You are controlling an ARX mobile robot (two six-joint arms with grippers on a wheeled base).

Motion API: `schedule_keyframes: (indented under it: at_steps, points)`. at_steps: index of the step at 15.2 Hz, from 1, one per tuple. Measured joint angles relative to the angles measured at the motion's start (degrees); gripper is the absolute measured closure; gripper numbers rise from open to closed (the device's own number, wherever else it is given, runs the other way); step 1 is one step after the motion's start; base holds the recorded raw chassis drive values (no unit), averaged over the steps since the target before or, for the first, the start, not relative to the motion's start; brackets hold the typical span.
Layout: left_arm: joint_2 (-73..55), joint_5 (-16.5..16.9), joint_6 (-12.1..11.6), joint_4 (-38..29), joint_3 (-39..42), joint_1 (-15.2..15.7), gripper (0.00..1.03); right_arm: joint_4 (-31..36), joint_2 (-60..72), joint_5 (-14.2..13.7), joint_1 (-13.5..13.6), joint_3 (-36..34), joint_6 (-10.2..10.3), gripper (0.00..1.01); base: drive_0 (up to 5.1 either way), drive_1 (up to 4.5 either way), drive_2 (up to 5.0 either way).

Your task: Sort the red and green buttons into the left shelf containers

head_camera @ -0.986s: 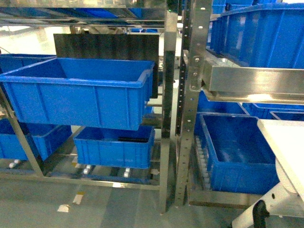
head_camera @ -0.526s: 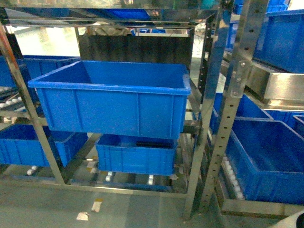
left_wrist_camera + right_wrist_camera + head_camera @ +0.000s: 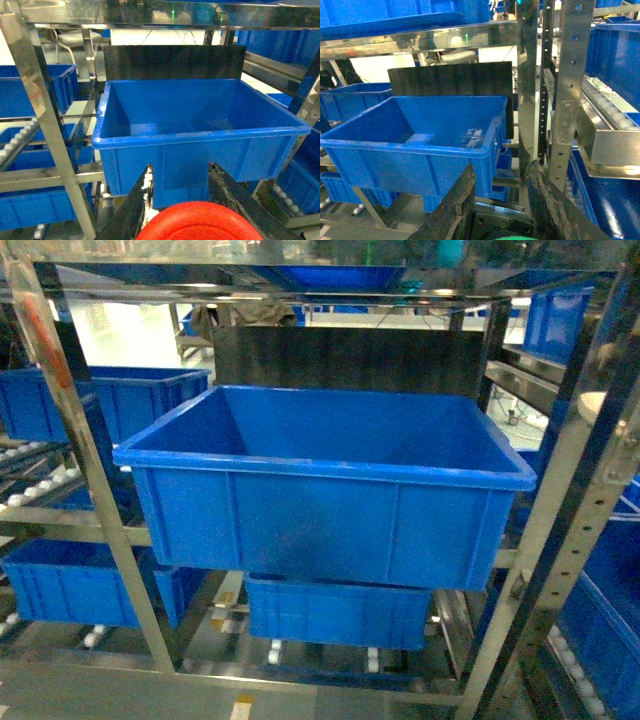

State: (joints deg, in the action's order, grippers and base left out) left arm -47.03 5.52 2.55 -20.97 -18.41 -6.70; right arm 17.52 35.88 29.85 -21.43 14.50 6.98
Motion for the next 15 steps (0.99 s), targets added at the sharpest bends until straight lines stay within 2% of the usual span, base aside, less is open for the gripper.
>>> schedule_keyframes:
  at_steps: [5,9,15]
  points:
    - [-0.07,0.0,0.0,0.0,0.0,0.0,0.75,0.07,0.0,0.0,0.0,0.0,0.0,0.73,-3.6,4.75,-1.3]
    - [-0.04,-0.35,0.0,-0.09,0.02,0.15,0.75,0.04,0.04,0.02,0.0,0.0,0.0,0.73,0.0,0.0,0.0]
    - [0.11,-0.17,0.0,0.02,0.04,0.15,0.75,0.04,0.0,0.0,0.0,0.0,0.0,0.73,-0.1,3.85,-4.0]
